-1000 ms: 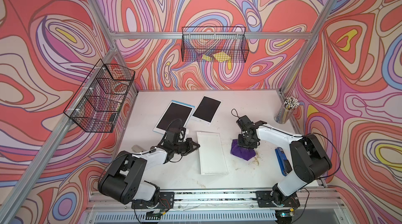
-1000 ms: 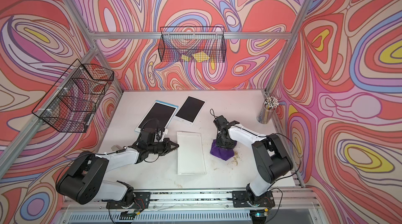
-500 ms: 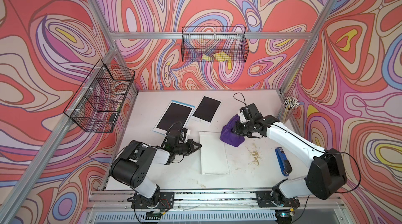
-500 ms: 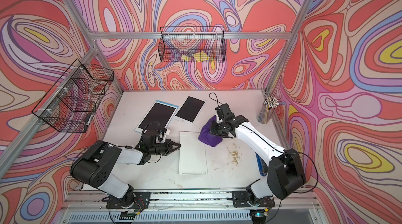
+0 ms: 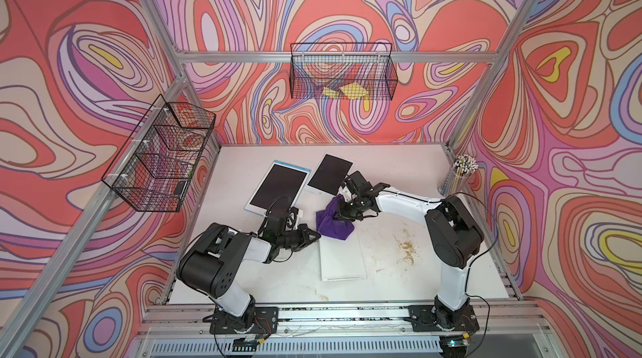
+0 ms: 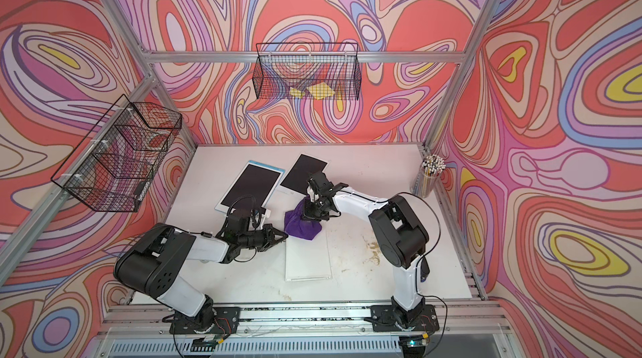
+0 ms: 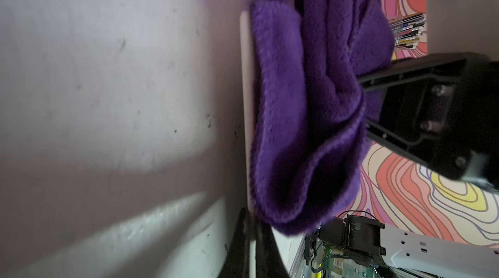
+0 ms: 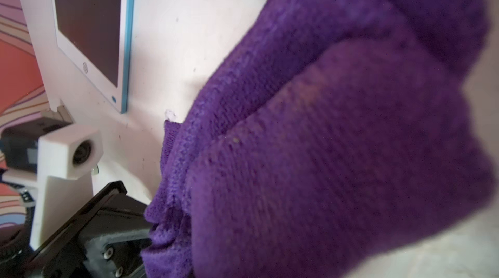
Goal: Wipe the drawing tablet
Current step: Wipe the dirt from the drawing tablet.
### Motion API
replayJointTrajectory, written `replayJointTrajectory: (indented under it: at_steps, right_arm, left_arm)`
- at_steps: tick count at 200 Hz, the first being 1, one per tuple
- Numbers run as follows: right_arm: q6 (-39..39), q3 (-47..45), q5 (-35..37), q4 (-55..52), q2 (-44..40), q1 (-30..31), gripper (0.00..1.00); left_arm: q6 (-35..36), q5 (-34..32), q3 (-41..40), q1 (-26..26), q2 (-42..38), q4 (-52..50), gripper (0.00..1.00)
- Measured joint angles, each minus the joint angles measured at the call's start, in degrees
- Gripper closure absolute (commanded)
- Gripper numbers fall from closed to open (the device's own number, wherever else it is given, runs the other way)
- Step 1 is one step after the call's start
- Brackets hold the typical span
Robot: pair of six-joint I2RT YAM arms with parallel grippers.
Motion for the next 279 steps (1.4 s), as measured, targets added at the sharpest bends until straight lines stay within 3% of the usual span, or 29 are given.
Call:
replayJointTrajectory:
  at_steps: [68, 103, 136, 161, 221, 250, 279]
  right_arm:
    - [6.82, -18.38, -2.86, 2.27, -15.76, 13.00, 1.00]
    - [9.66, -26.29, -2.62, -0.31, -23.37, 13.40, 1.00]
    - [8.85, -28.11, -2.14, -3.08, -25.00, 4.96, 1.00]
    - [6.25, -24.65, -1.68, -4.02, -21.14, -3.23, 1.00]
    - [4.35, -10.54, -2.64, 0.85, -9.79, -7.21, 1.00]
    - [4.81, -10.80, -2.32, 1.22, -11.54, -11.43, 1.00]
    - [4.26, -14.53, 2.32, -2.80, -20.92, -18.91, 1.00]
  left_arm:
    - [2.08, 0.42, 2.27, 1.27, -0.31, -2.10, 1.00]
    - [2.75, 0.42, 2.43, 2.29, -2.10, -3.58, 1.00]
    - [2.99, 0.31, 2.69, 2.45, -3.37, -3.91, 1.00]
    - [2.95, 0.44, 2.69, 2.54, -3.69, -3.93, 1.00]
    - [1.86, 1.40, 2.71, 2.71, -3.23, -3.41, 1.00]
    - [1.60, 1.70, 2.71, 2.71, -2.75, -3.30, 1.00]
    - [1.97, 1.68, 4.04, 2.71, -3.28, -5.44, 1.00]
